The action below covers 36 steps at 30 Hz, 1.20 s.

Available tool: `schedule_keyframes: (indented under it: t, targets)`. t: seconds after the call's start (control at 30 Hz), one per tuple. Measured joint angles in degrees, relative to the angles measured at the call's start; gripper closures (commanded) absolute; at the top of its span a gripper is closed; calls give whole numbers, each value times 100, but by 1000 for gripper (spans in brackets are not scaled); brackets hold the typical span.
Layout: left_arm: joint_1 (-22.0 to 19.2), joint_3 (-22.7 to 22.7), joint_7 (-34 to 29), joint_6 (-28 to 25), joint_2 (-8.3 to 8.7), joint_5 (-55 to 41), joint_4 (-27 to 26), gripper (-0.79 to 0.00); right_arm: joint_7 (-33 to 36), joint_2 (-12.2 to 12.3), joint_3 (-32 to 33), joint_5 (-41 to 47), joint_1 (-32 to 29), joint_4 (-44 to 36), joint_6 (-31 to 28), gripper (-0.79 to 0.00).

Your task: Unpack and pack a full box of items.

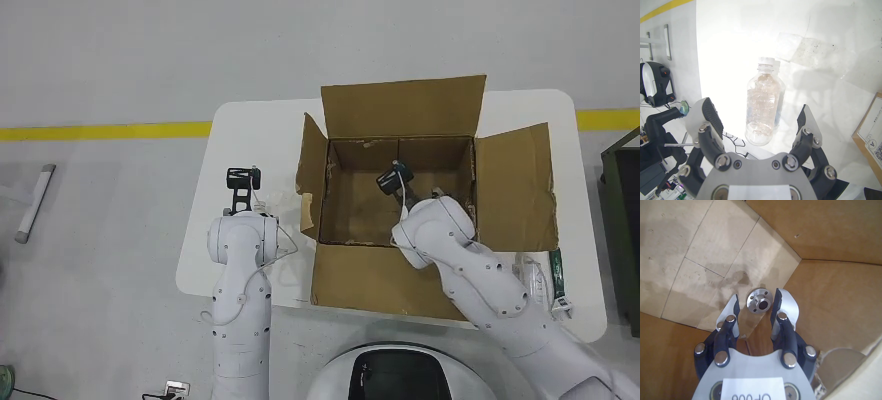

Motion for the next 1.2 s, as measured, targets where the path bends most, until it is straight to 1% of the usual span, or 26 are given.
schedule_keyframes:
  t: [0.03,0.1,0.13,0.17,0.23,0.3,0.37,0.5,0.53,0.8,0.9,0.97,1.0,1.03,1.13,1.17,1.2]
  targets:
    - [0,0,0,0,0,0,0,-785,-2,-12,-7,-11,11,61,6,-502]
    - [0,0,0,0,0,0,0,-785,-17,-39,-23,-34,33,196,14,-579]
    - [0,0,0,0,0,0,0,-785,-16,-49,-35,-59,43,254,6,-646]
    - [0,0,0,0,0,0,0,-785,-17,-60,-46,-86,51,304,1,-597]
    - [0,0,0,0,0,0,0,-785,-30,-85,-60,-120,59,400,-5,-545]
    - [0,0,0,0,0,0,0,-785,-38,-109,-60,-158,70,459,22,-536]
    - [0,0,0,0,0,0,0,-785,-31,-132,-49,-147,71,505,61,-502]
    - [0,0,0,0,0,0,0,-785,9,-185,-17,-77,84,568,101,-471]
    - [0,0,0,0,0,0,0,-785,18,-195,-5,-50,81,573,114,-474]
    - [0,0,0,0,0,0,0,-785,22,-262,168,140,-1,541,183,-403]
    - [0,0,0,0,0,0,0,-785,-51,-281,285,360,-56,451,184,-419]
    - [0,0,0,0,0,0,0,-785,-106,-289,349,494,-96,371,149,-400]
    - [0,0,0,0,0,0,0,-785,-139,-298,414,666,-125,298,148,-422]
    - [0,0,0,0,0,0,0,-785,-175,-302,465,809,-141,233,141,-419]
    - [0,0,0,0,0,0,0,-785,-268,-302,559,898,-202,-24,57,-483]
    - [0,0,0,0,0,0,0,-785,-263,-300,573,906,-220,-94,29,-517]
    - [0,0,0,0,0,0,0,-785,-242,-295,579,842,-242,-160,5,-517]
